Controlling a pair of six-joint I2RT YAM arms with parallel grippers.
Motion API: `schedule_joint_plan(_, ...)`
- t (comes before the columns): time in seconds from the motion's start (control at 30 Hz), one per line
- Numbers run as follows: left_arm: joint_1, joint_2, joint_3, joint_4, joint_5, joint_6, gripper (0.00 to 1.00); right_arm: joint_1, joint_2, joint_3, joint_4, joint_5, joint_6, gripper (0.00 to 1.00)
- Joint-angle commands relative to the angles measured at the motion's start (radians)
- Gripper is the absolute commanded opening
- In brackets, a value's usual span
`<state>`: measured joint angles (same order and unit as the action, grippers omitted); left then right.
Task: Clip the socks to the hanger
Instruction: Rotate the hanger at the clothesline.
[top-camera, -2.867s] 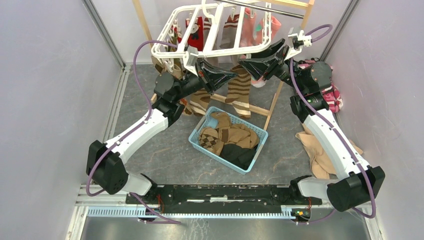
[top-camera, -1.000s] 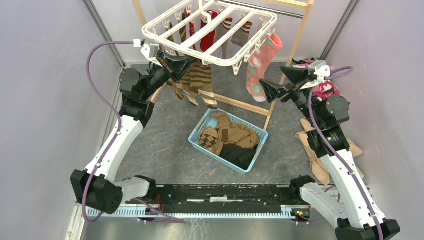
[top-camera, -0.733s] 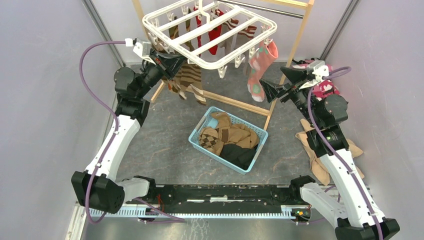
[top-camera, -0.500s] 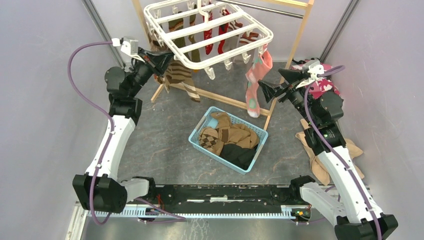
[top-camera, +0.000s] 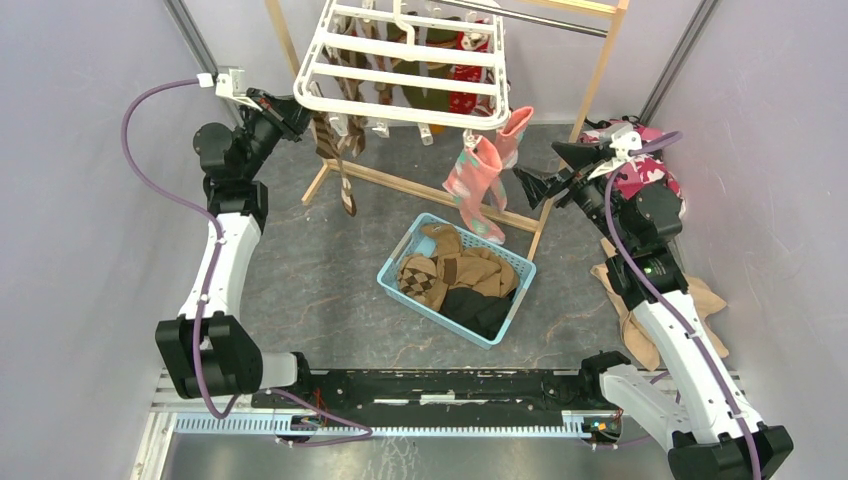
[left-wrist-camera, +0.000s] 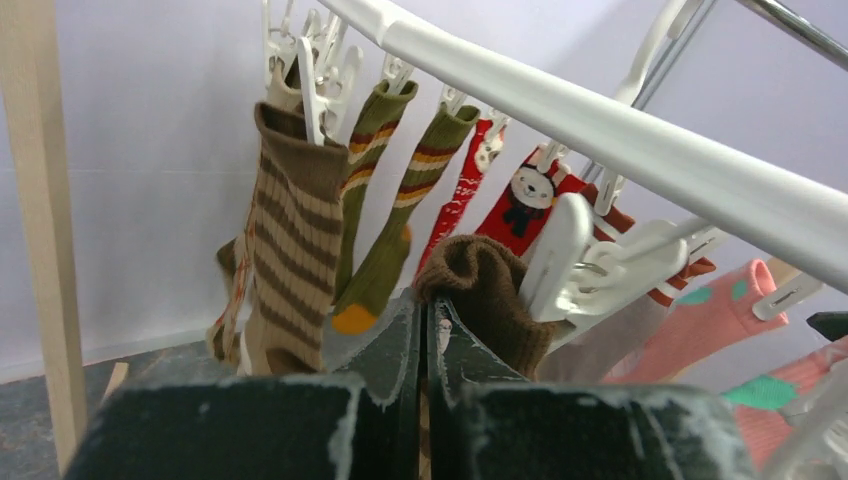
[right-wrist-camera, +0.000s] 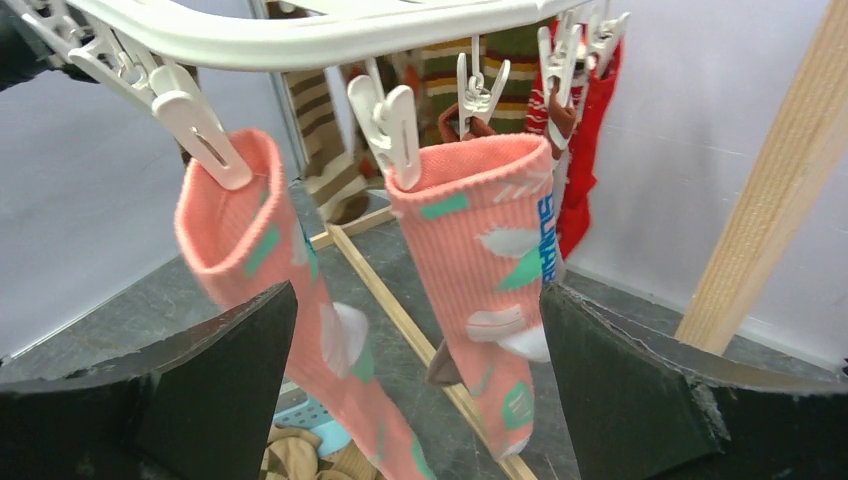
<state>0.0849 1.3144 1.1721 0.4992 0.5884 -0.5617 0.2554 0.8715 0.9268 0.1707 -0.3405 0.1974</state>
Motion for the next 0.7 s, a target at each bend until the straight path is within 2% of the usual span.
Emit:
schedule_joint_plan(0.0,0.004,0.015,0.042,0.076,0.057,-0.079,0.02,-0.003,-0.008,-0.009,0.058,-0.062,0.015,0.98)
schedule_joint_plan(0.67,0.005,0.013,0.02,0.098,0.066,-0.088,0.02,-0.004,0.02,-0.008,0.095,-0.124,0.039,0.98)
